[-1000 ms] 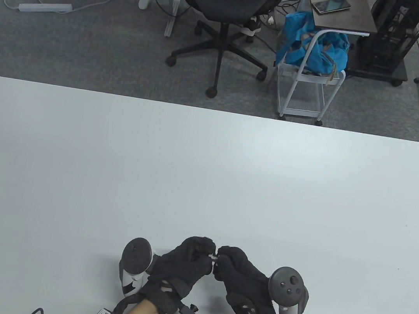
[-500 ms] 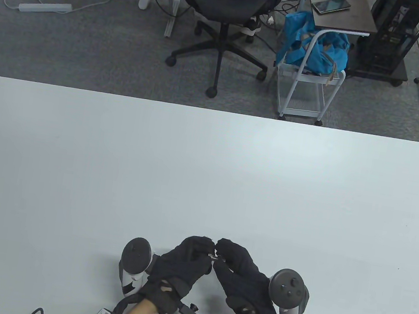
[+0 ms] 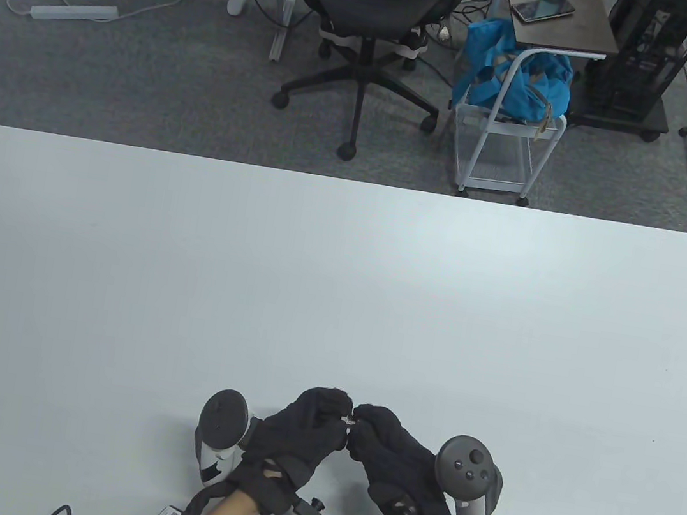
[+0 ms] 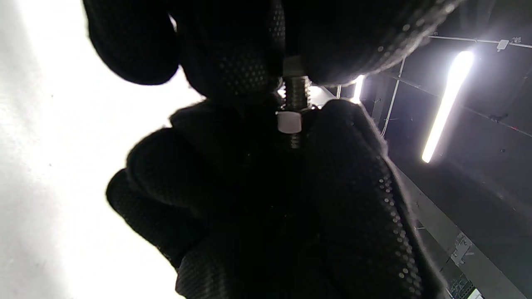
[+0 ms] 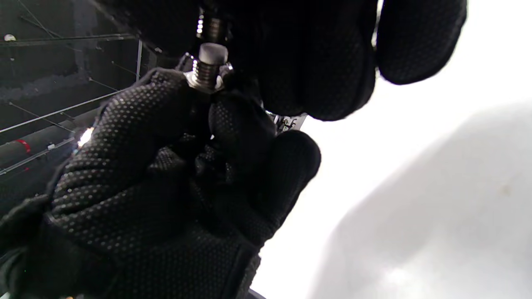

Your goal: Unscrew nut from screw

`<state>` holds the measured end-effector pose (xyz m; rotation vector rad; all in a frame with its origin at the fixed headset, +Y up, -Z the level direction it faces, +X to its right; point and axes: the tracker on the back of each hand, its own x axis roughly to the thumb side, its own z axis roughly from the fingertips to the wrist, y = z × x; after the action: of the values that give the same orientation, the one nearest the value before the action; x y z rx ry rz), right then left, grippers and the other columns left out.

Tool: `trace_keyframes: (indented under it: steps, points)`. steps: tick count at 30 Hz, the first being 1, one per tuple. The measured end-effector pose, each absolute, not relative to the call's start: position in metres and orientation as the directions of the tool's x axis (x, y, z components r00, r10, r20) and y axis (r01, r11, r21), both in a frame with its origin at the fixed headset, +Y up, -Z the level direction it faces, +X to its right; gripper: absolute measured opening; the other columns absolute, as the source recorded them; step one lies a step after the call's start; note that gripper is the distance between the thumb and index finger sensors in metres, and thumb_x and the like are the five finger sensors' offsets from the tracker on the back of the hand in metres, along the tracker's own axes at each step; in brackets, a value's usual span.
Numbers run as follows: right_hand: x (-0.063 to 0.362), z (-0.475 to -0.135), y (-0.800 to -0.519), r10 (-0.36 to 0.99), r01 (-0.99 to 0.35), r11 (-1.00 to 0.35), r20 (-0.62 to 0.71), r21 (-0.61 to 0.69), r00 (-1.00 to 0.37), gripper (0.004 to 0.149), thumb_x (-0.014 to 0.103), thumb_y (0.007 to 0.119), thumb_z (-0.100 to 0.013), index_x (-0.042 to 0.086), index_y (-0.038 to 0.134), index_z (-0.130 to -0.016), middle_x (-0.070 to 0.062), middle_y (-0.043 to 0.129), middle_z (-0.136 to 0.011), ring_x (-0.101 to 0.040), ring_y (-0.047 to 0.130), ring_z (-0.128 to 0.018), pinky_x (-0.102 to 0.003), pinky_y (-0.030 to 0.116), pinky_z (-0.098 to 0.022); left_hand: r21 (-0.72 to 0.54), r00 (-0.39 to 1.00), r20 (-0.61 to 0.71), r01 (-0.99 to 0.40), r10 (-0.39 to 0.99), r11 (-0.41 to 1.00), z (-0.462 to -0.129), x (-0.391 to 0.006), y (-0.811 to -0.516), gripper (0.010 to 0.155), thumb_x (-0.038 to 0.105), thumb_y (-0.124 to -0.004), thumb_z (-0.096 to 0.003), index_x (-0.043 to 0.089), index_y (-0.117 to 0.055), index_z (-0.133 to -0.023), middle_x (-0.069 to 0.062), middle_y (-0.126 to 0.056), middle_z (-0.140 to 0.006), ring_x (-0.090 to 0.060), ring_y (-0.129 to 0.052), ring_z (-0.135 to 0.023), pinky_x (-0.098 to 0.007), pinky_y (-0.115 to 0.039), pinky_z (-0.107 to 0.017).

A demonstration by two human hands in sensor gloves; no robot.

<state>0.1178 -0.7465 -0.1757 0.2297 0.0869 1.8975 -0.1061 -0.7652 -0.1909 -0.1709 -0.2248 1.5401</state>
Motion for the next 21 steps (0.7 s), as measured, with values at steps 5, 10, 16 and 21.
trace_keyframes:
  steps: [5, 10, 16, 21]
  points:
    - [0.1176, -0.1749, -0.7424, 0.932, -0.927, -0.347, 0.163, 0.143, -0.324, 0.055, 0.04, 0.073, -0.055, 0.007, 0.069, -0.099, -0.012, 0.09, -0.075, -0.035, 0.094, -0.058, -0.06, 0.078, -0.052, -0.246, 0.014, 0.036, -0.969, 0.999, 0.022, -0.1909, -0.1064, -0.765, 0.047, 0.036, -0.086, -0.0476, 0.025, -0.077, -0.093, -0.014, -0.087, -0.086, -0.023, -0.098, -0.054, -0.056, -0.082, -0.054]
    - [0.1198, -0.1739, -0.7394, 0.926, -0.934, -0.346, 0.195, 0.093, -0.324, 0.05, 0.039, 0.077, -0.054, 0.014, 0.074, -0.098, -0.01, 0.092, -0.076, -0.034, 0.095, -0.059, -0.058, 0.079, -0.053, -0.249, 0.012, 0.041, -0.968, 0.999, 0.022, -0.1911, -0.1061, -0.7645, 0.047, 0.036, -0.086, -0.0476, 0.025, -0.077, -0.093, -0.014, -0.087, -0.086, -0.022, -0.098, -0.054, -0.056, -0.082, -0.054]
    - [0.1196, -0.1739, -0.7376, 0.929, -0.937, -0.334, 0.208, 0.105, -0.307, 0.047, 0.034, 0.078, -0.054, 0.02, 0.073, -0.099, -0.014, 0.081, -0.088, -0.037, 0.088, -0.071, -0.06, 0.074, -0.058, -0.246, 0.005, 0.036, -0.969, 0.999, 0.013, -0.1914, -0.1066, -0.7648, 0.047, 0.036, -0.086, -0.0476, 0.025, -0.077, -0.092, -0.014, -0.087, -0.086, -0.023, -0.098, -0.054, -0.056, -0.082, -0.054]
    - [0.1207, -0.1745, -0.74, 0.942, -0.948, -0.299, 0.19, 0.111, -0.275, 0.056, 0.042, 0.075, -0.055, 0.016, 0.066, -0.103, -0.019, 0.075, -0.095, -0.042, 0.082, -0.076, -0.063, 0.07, -0.058, -0.249, 0.009, 0.039, -0.968, 0.999, 0.018, -0.1914, -0.1062, -0.7647, 0.047, 0.036, -0.086, -0.0476, 0.025, -0.077, -0.093, -0.014, -0.087, -0.086, -0.023, -0.098, -0.054, -0.056, -0.082, -0.054]
